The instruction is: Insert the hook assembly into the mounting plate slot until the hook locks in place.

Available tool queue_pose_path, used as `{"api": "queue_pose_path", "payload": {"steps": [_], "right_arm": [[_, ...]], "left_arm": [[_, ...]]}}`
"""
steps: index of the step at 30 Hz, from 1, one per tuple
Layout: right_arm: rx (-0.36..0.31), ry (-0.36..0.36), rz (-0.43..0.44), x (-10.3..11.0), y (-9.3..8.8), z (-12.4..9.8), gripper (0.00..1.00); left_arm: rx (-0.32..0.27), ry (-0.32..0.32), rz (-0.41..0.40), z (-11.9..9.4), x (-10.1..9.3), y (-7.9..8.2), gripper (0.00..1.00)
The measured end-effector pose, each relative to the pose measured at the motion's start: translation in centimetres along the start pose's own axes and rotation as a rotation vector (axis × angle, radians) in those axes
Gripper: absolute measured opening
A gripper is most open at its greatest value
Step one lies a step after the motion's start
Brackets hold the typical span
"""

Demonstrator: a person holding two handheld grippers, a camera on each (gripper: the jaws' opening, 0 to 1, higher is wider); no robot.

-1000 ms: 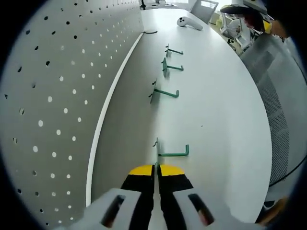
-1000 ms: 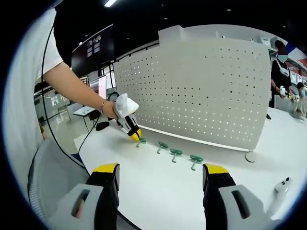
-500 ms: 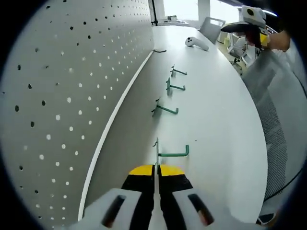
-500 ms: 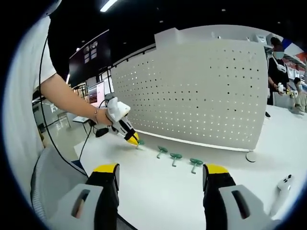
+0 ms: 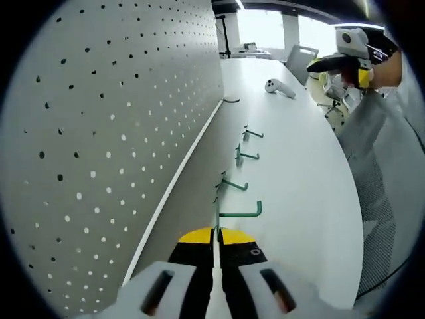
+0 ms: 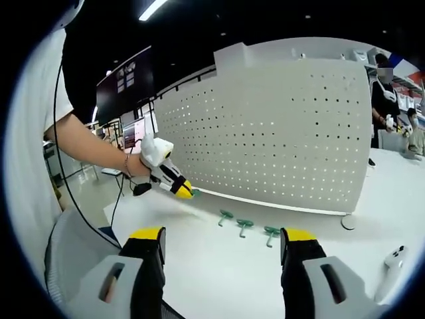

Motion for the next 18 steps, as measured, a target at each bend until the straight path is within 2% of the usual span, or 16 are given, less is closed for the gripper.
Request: {"api": "queue_pose_path", "payload": {"steps": [18], "right_arm": [[-0.043, 0.015, 0.009, 0.5, 1.2, 0.4, 0.68]], "left_arm": [[-0.188, 0.11, -0.09, -3.6, -1.1, 2.9, 0.01]]}}
Point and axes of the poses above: the point that each gripper's makers call its tool centre point, and the gripper's own axes: z roughly forward along the fingers, x roughly to its left, y roughly out of its top, the point moved 10 cm from there along -z, roughly backward along the fingers, and after that the axes turned 6 degrees about y, right-handed, at the moved point
